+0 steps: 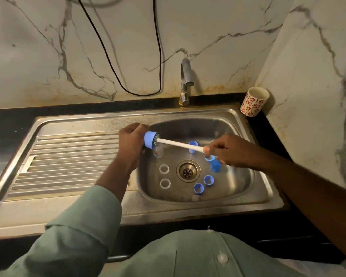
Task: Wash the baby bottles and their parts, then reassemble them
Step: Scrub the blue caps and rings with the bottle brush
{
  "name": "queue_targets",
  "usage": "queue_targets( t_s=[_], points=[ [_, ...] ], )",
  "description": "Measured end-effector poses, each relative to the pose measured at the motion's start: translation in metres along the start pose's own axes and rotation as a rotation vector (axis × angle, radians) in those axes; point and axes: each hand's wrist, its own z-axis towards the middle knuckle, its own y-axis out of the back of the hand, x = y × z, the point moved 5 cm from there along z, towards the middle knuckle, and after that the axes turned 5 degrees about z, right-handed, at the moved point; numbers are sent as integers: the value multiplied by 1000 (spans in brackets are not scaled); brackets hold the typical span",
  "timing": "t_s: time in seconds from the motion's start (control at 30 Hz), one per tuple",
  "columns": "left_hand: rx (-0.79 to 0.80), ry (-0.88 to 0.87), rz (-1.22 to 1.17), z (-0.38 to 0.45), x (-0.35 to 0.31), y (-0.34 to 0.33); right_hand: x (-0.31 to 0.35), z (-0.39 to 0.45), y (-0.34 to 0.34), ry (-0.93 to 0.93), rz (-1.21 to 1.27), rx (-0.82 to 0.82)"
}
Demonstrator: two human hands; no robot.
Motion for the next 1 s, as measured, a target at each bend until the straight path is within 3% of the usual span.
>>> queue_targets(
  t_s=[0.1,0.23,0.33,0.47,0.63,0.77,0.9,1.0],
  points=[
    [9,-37,14,1,-10,-3,-3,-4,-14,55,-123,-100],
    [-39,-13,-81,1,-8,4,0,-9,-15,131,-227,-75],
    [28,6,82,-6,4,-5,-3,-2,-10,61,-234,-115],
    [-15,-6,-16,-1,1,5,-6,-18,-35,29,-248,-74],
    [50,-17,-155,-8,8,-4,-3,-16,-22,-24,-29,-188],
    [23,4,-120,2,12,4,-10,-24,-50,-180,123,12],
    [70,34,-182,-6,24,-9,10,-16,-2,36,-473,-239],
    [0,78,-183,3,24,-2,14,-15,-7,89,-392,-148]
  ],
)
